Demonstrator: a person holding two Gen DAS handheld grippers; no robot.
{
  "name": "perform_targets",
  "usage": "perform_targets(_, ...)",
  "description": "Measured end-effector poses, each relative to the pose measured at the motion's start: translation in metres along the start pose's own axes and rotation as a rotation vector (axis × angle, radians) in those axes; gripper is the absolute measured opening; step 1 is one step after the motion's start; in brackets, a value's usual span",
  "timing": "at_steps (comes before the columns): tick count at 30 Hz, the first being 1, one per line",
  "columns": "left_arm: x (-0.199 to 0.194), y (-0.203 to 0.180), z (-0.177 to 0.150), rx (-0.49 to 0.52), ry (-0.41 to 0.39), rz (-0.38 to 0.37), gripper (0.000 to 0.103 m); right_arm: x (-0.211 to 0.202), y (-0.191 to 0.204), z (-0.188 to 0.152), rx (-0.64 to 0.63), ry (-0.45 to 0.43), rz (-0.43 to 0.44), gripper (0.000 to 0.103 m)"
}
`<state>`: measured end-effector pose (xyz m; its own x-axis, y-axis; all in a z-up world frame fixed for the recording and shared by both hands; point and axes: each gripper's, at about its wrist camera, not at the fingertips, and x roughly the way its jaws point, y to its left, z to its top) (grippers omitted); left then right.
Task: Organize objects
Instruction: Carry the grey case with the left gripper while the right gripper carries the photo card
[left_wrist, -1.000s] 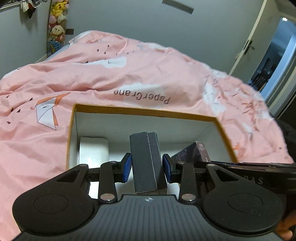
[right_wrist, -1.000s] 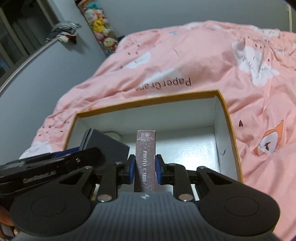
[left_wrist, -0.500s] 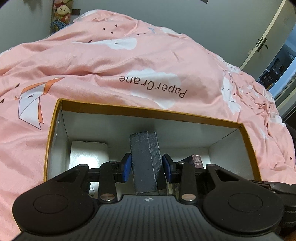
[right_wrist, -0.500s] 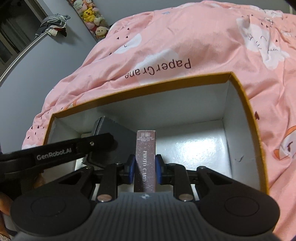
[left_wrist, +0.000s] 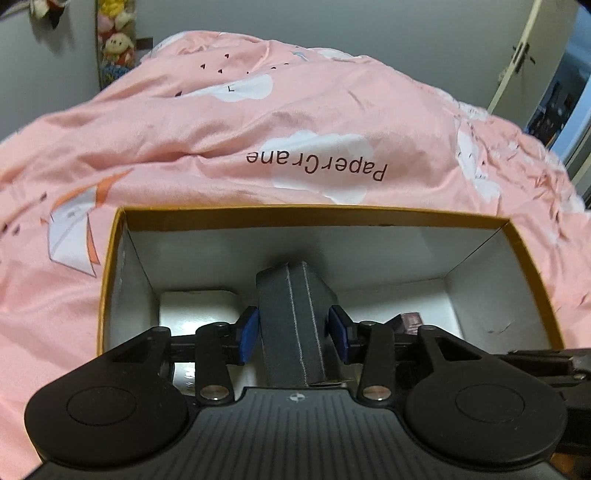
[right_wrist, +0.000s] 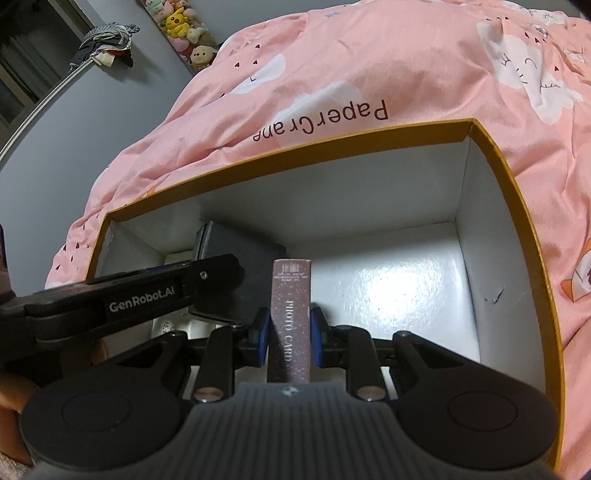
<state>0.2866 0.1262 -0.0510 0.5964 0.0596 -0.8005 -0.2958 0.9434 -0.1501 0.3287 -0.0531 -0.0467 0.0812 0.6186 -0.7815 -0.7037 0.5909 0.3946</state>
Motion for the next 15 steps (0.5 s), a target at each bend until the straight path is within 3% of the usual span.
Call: perform_targets(15, -0.011, -0.004, 0.013, 0.186, 0.045, -0.014, 0.056, 0.005, -0.004, 0.005, 0.043, 0.021, 0.029, 0.024)
